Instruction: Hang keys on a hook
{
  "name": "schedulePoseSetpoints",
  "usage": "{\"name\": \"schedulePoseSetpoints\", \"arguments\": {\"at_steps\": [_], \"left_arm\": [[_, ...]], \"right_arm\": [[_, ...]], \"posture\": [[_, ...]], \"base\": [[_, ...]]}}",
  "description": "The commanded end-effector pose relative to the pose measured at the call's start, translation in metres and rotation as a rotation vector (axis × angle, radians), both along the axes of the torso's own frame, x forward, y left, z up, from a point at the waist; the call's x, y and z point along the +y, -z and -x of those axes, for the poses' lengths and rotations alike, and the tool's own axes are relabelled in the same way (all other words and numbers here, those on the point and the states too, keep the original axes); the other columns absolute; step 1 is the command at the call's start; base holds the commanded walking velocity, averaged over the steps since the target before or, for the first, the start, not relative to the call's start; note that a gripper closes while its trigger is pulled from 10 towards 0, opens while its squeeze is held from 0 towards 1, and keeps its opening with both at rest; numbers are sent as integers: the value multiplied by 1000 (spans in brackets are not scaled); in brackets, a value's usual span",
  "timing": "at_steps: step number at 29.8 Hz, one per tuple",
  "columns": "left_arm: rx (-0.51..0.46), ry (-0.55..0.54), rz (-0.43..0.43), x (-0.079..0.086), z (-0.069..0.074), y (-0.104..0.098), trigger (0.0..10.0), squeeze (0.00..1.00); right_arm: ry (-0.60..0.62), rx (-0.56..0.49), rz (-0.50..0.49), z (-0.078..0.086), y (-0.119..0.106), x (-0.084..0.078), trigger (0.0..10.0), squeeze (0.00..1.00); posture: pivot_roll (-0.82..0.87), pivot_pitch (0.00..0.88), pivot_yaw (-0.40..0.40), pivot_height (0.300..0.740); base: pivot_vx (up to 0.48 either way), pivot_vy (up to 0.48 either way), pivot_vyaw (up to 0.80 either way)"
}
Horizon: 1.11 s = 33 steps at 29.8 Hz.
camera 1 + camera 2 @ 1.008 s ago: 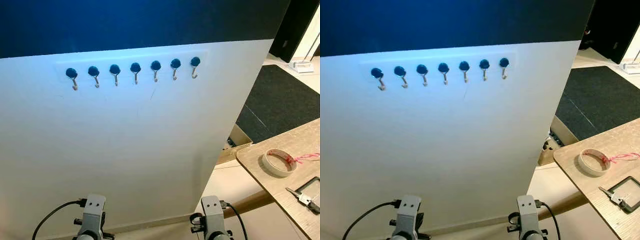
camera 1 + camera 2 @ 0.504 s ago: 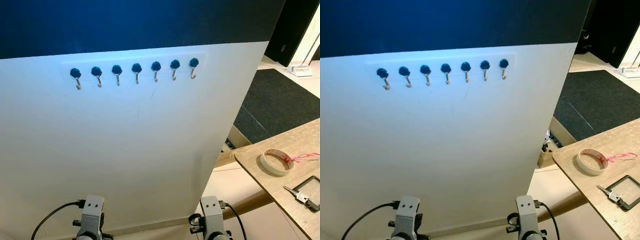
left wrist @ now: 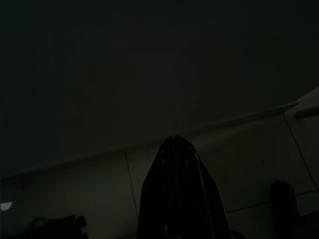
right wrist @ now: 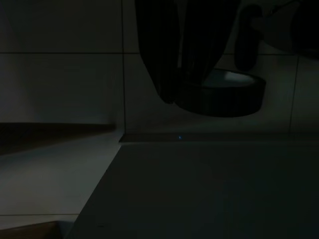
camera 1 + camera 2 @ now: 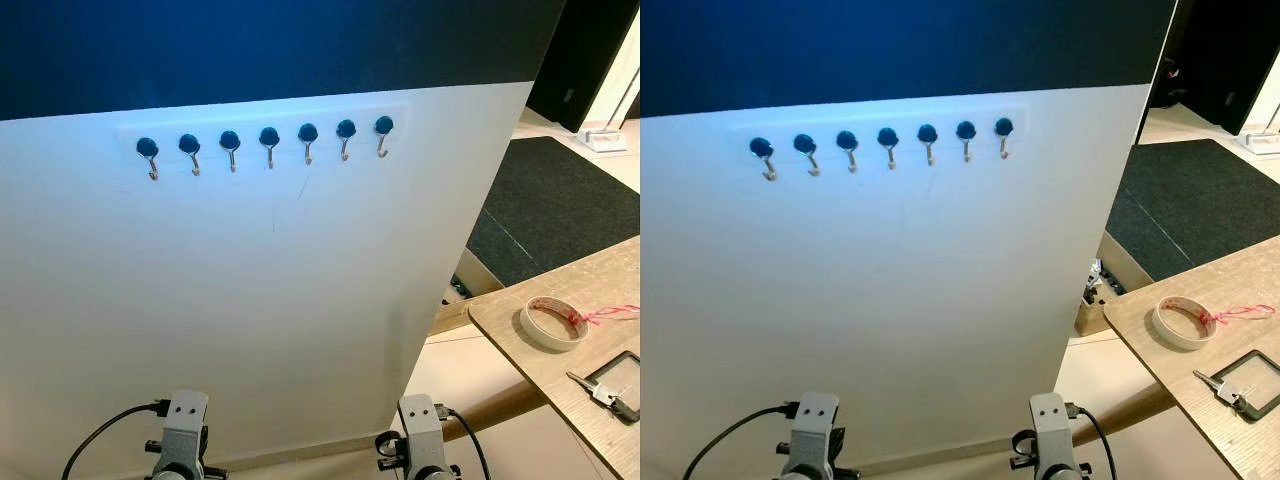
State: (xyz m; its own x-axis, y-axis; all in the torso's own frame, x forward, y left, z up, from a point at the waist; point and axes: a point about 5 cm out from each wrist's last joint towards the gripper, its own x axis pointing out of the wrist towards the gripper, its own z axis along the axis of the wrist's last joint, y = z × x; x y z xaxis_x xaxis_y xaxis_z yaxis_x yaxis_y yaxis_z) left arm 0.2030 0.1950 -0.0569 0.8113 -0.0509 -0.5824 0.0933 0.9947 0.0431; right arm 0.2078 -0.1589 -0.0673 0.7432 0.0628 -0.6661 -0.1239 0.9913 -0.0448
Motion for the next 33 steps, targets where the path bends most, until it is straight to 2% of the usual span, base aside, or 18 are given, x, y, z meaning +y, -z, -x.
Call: {"name": "schedulePoseSetpoints", "arguments": {"at_steps": [1,20,33], "left_arm": [[25,7,-15,2,2,2,10000,24],[24,7,-8,-1,4,3,10000,24],[19,11,-9,1,3,2,10000,16]], "right_arm": [[-7,29,-3,5,4,2,10000,0],[-24,27,5,3,3,2,10000,0],[-24,27,4,4,3,3,10000,0]], "posture": [[41,33,40,740],[42,30,22,740],[42,26,25,740]], "base": [[0,0,0],[0,0,0],[-310,0,0]]}}
